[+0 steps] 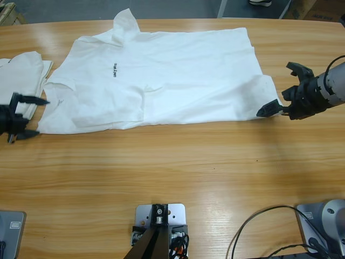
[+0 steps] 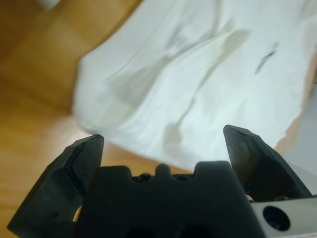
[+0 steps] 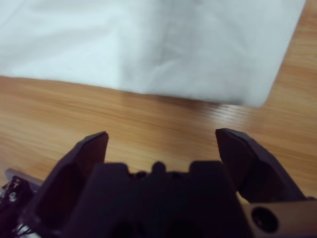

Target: Fold clothes

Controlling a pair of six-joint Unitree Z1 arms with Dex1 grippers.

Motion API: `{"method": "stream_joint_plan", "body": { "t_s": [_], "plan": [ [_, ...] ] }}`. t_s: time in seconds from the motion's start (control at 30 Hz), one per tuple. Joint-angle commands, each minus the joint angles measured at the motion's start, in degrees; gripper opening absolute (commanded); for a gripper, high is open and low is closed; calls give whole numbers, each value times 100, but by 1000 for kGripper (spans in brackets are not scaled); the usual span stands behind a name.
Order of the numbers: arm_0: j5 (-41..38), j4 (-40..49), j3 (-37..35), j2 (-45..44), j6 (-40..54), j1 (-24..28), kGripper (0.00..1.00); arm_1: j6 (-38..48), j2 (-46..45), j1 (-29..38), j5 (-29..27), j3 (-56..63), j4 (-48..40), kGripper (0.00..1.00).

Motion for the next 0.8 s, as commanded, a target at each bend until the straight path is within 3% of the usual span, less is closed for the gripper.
{"method": "stream_joint_plan", "body": {
  "t_s": [0.03,0.27,0.53,0.73,0.77,0.8],
  "plan": [
    [-298,-603,464,533,-106,59,936,100,-182,-143,-68,234,76,895],
    [-348,-9,587,-527,-512,-46,936,95,59,-143,12,188,23,895],
    [-195,-367,573,473,-345,-48,936,86,55,-143,3,237,4,896],
    [-177,-1185,742,954,-284,-48,925,86,77,-143,3,243,11,895],
    [-182,-1278,761,961,-284,-48,755,83,77,-143,3,243,11,895],
    [-193,-1318,767,979,-294,-48,384,85,85,-143,3,237,6,895]
  ]
}}
